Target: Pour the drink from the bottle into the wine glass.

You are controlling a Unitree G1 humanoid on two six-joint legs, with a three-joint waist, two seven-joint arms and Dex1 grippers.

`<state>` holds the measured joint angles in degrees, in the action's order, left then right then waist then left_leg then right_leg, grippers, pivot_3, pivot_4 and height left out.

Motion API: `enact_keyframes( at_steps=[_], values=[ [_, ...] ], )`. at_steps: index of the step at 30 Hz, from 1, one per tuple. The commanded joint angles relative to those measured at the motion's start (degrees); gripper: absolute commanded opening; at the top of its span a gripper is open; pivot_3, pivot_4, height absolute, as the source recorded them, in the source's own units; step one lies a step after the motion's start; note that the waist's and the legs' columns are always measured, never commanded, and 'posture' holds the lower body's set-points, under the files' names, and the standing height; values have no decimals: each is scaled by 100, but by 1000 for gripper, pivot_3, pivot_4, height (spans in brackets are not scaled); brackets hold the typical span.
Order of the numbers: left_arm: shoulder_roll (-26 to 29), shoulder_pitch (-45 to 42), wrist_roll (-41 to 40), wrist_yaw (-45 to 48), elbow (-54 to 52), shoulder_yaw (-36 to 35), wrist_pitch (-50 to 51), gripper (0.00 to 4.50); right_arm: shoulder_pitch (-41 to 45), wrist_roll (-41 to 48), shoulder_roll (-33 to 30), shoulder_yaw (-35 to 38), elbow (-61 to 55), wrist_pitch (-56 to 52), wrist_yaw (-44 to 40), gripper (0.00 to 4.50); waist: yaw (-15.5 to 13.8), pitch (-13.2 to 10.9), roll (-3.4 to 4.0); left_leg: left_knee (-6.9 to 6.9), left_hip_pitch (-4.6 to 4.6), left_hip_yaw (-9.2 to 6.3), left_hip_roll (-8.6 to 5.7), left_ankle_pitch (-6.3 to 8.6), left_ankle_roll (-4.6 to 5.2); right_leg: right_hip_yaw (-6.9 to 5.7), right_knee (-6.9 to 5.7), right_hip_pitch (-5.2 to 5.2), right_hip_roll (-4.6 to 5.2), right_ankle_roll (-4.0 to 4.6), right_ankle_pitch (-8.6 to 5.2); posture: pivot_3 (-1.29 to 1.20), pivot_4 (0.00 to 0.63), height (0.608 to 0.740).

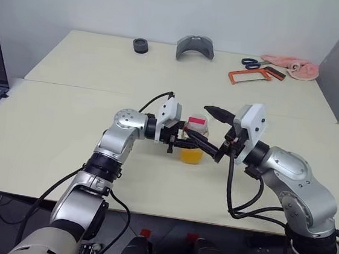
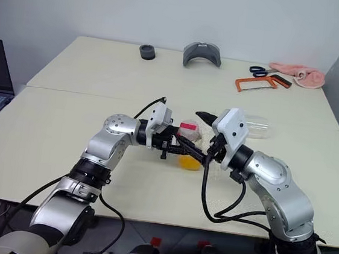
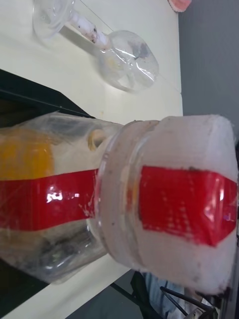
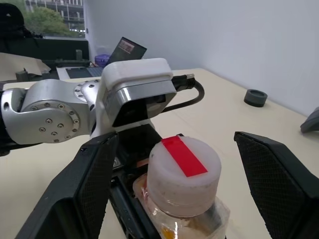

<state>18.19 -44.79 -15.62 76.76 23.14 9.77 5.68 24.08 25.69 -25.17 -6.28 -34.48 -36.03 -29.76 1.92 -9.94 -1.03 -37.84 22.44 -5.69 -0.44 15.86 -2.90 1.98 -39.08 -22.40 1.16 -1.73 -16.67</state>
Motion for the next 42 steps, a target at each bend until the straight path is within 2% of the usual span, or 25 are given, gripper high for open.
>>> enact_keyframes(
  at_steps=[1,20,33,42],
  values=[
    [-30,-143,-82,13,-139,-55,-109,1724,138,-133,93,-49,-33,171,74,3952,1,0,0,0,0,-1,0,0,0,-1,0,0,0,0,0,0,150,740],
    [-23,-137,-57,15,-151,-43,-99,1724,-17,-328,64,120,106,202,64,3952,0,0,0,0,0,0,0,0,0,0,0,0,0,0,0,0,150,740],
    [-11,-130,-56,19,-163,-47,-101,1724,-85,-127,33,195,-15,81,-26,3952,0,0,0,0,0,0,0,0,0,0,0,0,0,0,0,0,150,740],
    [-9,-135,-52,17,-152,-49,-106,1724,-56,359,77,256,-57,-233,-50,3952,0,0,0,0,0,-1,1,0,0,0,0,0,0,0,0,0,150,740]
  ],
)
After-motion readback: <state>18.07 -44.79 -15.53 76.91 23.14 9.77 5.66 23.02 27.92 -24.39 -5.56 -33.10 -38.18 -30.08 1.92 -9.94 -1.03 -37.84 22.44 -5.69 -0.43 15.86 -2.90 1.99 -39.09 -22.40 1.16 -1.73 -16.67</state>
